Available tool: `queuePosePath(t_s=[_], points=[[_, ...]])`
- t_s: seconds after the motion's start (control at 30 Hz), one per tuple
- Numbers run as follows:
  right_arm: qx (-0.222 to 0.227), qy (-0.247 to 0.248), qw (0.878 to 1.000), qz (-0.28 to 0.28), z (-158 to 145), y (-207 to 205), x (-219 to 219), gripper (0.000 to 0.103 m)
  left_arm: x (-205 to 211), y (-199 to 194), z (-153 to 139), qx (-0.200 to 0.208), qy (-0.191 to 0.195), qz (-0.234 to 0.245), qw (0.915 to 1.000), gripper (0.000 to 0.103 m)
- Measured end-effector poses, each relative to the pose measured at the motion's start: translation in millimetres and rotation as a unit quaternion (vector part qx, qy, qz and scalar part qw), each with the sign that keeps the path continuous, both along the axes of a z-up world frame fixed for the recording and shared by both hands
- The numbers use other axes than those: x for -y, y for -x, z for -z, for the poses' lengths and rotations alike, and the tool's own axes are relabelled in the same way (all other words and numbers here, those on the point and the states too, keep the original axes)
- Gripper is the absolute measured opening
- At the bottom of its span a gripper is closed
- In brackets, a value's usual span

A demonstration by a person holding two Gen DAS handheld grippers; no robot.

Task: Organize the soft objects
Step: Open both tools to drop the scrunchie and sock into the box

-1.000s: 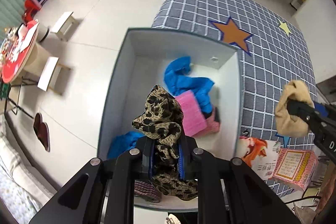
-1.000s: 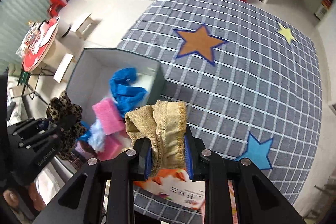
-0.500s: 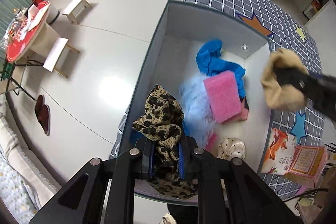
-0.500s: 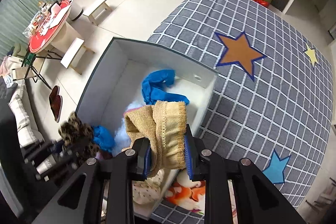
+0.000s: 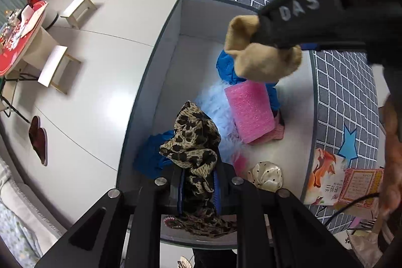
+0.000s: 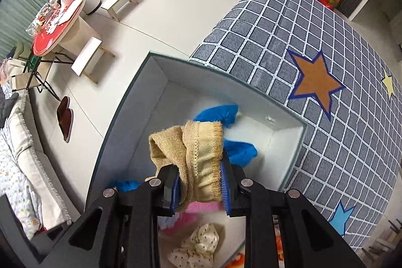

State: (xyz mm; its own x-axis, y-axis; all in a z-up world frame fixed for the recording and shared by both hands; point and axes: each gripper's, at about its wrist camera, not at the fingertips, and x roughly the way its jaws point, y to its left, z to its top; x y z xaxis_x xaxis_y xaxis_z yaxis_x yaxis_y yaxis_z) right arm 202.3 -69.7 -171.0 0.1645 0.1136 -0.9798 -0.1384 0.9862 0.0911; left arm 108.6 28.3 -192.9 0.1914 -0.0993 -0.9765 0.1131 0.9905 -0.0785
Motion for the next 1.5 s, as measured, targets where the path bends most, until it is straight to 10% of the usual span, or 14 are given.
queuePosePath(t_s=[1.5], points=[[-0.051,0.006,0.998,0.034,43.8,-29.5,39.5,0.026,12.8,-15.1,13.8,-0.008,0.017,0.019,0.9996,0.02]])
